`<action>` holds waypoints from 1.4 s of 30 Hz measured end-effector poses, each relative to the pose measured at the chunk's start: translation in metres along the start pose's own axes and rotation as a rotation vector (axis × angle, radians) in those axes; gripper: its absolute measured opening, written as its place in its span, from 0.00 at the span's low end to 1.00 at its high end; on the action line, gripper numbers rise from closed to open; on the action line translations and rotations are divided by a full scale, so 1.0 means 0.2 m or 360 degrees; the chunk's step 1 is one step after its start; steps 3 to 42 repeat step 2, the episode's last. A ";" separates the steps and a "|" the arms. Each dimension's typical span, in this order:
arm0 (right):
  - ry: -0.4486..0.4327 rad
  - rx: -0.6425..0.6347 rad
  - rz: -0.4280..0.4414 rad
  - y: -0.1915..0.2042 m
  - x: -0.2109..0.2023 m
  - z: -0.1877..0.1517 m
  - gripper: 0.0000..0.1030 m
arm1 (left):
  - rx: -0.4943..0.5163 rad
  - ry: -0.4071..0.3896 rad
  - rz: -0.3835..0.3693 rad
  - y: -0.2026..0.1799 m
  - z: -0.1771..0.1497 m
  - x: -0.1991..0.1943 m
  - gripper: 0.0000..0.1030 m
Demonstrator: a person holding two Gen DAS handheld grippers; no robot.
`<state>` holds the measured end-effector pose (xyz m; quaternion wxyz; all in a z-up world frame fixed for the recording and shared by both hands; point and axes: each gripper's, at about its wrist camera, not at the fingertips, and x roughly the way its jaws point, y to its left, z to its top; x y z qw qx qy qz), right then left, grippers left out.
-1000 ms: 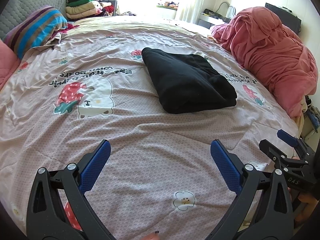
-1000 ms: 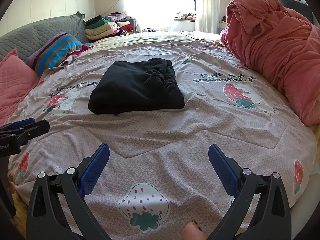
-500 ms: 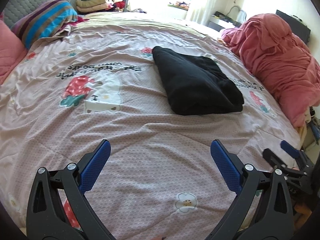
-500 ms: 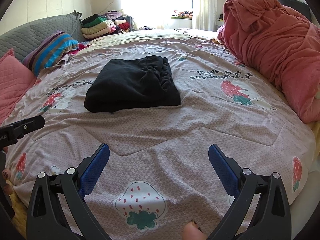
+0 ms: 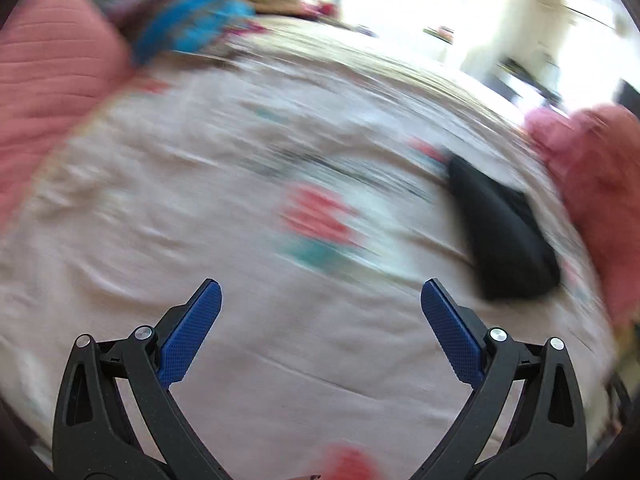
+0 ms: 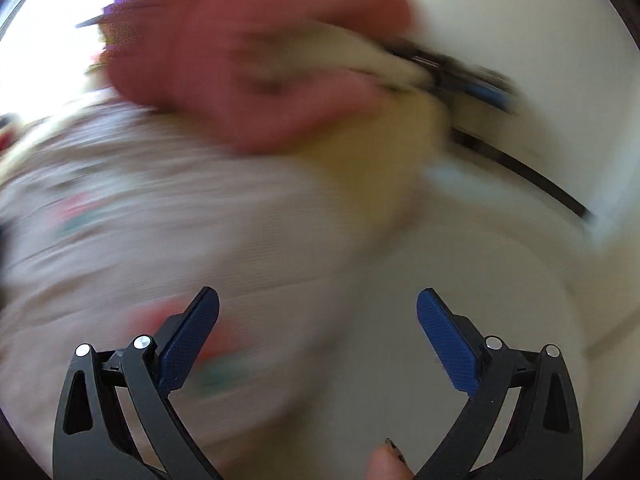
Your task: Fold small clothes
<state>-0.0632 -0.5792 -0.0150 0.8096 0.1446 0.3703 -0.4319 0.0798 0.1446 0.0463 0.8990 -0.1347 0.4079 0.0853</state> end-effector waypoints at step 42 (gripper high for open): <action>0.0101 0.0122 -0.0215 -0.23 0.18 0.06 0.96 | -0.0071 -0.0044 0.0198 0.24 0.10 0.02 0.91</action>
